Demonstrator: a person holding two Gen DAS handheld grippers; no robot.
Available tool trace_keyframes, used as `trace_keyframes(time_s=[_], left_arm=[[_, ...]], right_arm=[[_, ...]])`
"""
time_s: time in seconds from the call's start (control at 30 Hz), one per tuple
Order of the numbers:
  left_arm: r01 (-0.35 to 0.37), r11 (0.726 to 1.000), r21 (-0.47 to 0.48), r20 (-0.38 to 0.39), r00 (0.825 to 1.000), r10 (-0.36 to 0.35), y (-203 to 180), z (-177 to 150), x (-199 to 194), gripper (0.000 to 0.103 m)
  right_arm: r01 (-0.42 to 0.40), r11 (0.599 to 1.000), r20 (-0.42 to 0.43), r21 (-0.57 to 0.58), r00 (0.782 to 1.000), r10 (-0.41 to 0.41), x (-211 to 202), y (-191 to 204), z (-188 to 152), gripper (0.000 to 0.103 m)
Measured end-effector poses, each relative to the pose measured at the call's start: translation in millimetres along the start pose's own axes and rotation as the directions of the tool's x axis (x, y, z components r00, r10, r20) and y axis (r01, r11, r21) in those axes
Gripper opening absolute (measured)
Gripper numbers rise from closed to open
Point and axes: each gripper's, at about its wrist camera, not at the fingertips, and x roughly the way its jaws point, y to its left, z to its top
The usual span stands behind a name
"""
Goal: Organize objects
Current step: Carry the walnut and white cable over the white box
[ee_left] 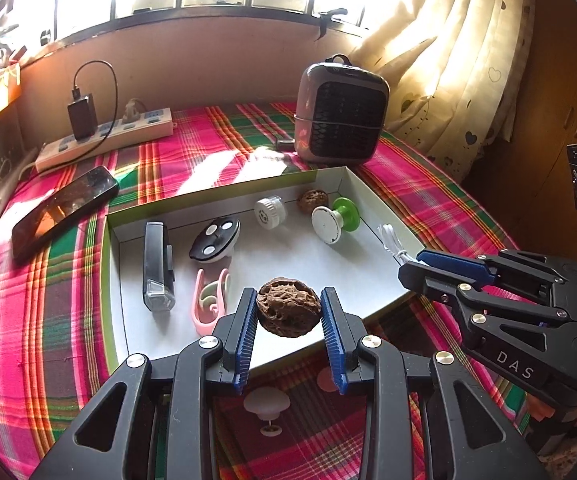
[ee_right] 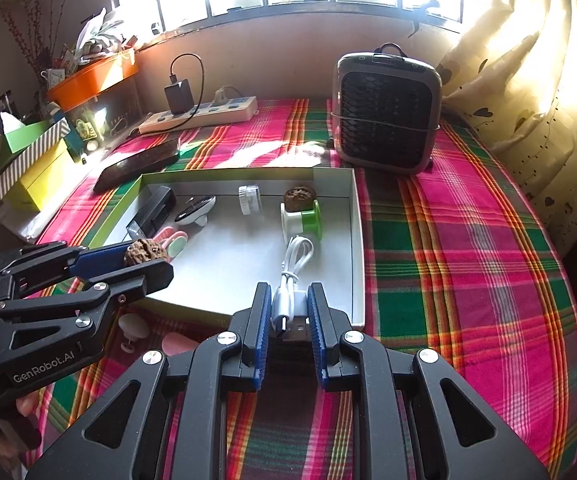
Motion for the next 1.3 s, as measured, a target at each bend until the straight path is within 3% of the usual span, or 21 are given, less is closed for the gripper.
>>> trace_keyframes(time_s=[0.63,1.3], left_arm=[[-0.02,1.0,0.016,-0.071,0.997,0.021,8,26,50,0.03],[-0.052,0.999,0.017,-0.1,0.994,0.053,11,33,72,0.03]], right_arm=[[0.026,1.0,-0.075,-0.011,0.997,-0.027,36,-5,14,0.02],[0.051,0.998,-0.095,-0.038,0.994,-0.055,49,-3,15,0.02]])
